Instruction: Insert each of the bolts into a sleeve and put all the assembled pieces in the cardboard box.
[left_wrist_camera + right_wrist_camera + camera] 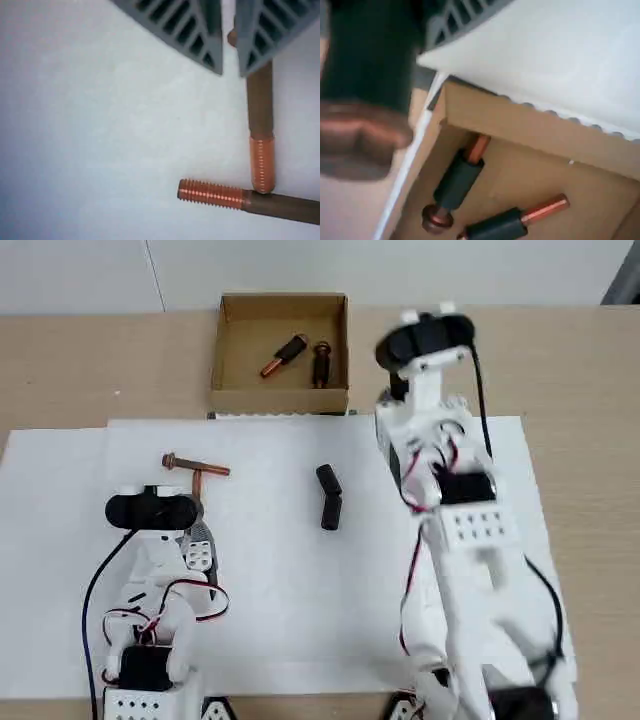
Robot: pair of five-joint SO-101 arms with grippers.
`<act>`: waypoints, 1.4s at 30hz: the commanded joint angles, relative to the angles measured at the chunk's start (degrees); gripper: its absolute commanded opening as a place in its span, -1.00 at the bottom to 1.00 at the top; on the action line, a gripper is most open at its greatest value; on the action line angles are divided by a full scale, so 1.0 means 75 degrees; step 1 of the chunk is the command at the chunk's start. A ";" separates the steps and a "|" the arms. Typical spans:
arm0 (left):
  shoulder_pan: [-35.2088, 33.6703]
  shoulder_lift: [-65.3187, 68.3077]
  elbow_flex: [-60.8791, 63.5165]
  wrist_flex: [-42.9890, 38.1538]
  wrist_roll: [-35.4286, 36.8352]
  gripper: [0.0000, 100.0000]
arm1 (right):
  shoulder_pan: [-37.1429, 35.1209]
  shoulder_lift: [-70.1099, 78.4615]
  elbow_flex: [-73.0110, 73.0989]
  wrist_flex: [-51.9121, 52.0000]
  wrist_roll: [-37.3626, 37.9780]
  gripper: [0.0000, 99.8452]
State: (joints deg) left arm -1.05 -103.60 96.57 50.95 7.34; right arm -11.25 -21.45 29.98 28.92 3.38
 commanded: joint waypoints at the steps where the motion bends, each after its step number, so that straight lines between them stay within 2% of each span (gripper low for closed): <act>1: 0.0023 -0.0059 -0.0029 -0.0059 -0.0023 -0.99 | -0.0264 0.0990 -0.1360 -0.0604 0.0410 -0.99; 12: 0.0023 -0.0059 -0.0029 -0.0059 -0.0023 -0.99 | -0.0756 0.4554 -0.3821 -0.2585 0.1629 -0.99; 19: 0.0023 -0.0059 -0.0029 -0.0059 -0.0023 -0.99 | -0.1014 0.6593 -0.5685 -0.3089 0.2426 -0.99; 23: 0.0023 -0.0059 -0.0029 -0.0059 -0.0023 -0.99 | -0.1143 0.7437 -0.6646 -0.3030 0.2497 -0.98; 25: 0.0023 -0.0059 -0.0029 -0.0059 -0.0023 -0.99 | -0.1178 0.7707 -0.6951 -0.3018 0.2579 -0.95; 31: 0.0023 -0.0059 -0.0029 -0.0059 -0.0023 -0.99 | -0.1295 0.7918 -0.7150 -0.2409 0.2579 -0.64; 42: 0.0023 -0.0059 -0.0029 -0.0059 -0.0023 -0.99 | -0.1319 0.7895 -0.7349 -0.2210 0.2579 -0.76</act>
State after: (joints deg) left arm -1.05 -103.60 96.57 50.95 7.34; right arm -20.75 39.21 -21.80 12.04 22.37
